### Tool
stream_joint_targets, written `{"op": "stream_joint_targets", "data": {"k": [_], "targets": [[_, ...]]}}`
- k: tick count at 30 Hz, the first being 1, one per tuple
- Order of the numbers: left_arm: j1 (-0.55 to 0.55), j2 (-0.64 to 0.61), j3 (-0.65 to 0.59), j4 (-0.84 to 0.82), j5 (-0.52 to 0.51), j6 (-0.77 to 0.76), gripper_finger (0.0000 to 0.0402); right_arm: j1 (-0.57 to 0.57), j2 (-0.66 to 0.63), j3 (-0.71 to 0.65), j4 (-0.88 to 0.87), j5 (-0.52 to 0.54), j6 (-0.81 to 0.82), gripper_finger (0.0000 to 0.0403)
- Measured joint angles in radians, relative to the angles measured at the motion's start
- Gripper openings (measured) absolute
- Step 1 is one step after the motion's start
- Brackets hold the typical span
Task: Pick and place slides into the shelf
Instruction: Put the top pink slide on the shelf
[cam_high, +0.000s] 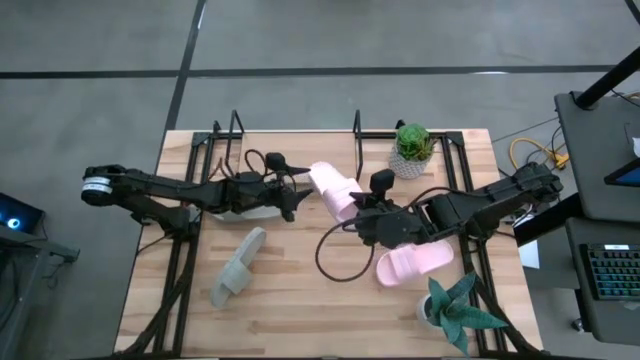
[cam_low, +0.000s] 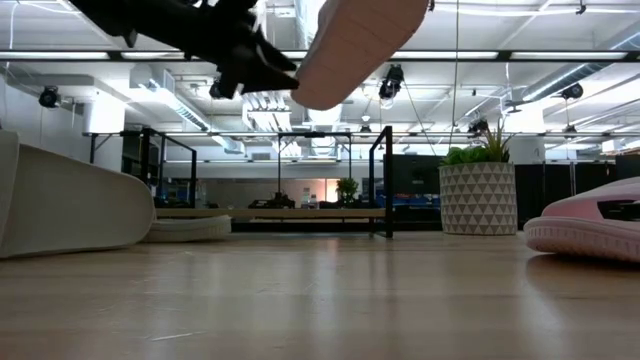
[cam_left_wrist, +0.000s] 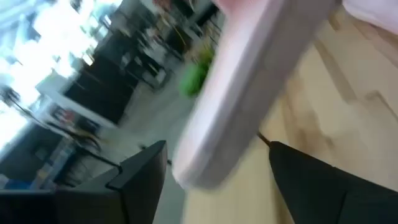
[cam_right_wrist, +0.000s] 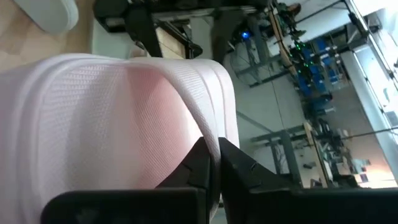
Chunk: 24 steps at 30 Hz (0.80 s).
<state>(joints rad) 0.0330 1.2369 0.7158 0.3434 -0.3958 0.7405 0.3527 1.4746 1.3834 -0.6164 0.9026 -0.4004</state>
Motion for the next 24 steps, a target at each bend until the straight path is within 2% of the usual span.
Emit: {"op": "stream_joint_targets", "data": {"k": [5,9,16,24], "targets": [[0.000,-0.112,-0.002,-0.210,0.003,-0.178,0.0267,-0.025,0.000,0.000,0.008,0.015,0.017,0.0009],[-0.002,-0.213,-0.015,-0.300,0.009,-0.316,0.0267,-0.053,0.006,0.000,0.029,0.024,0.027,0.0009],[-0.001,-0.385,-0.068,-0.304,0.025,-0.472,0.0267,-0.100,0.035,-0.001,0.081,0.067,-0.013,0.0009],[0.000,-0.508,-0.119,-0.307,0.024,-0.553,0.0267,-0.164,0.055,-0.001,0.133,0.070,0.050,0.0009]]}}
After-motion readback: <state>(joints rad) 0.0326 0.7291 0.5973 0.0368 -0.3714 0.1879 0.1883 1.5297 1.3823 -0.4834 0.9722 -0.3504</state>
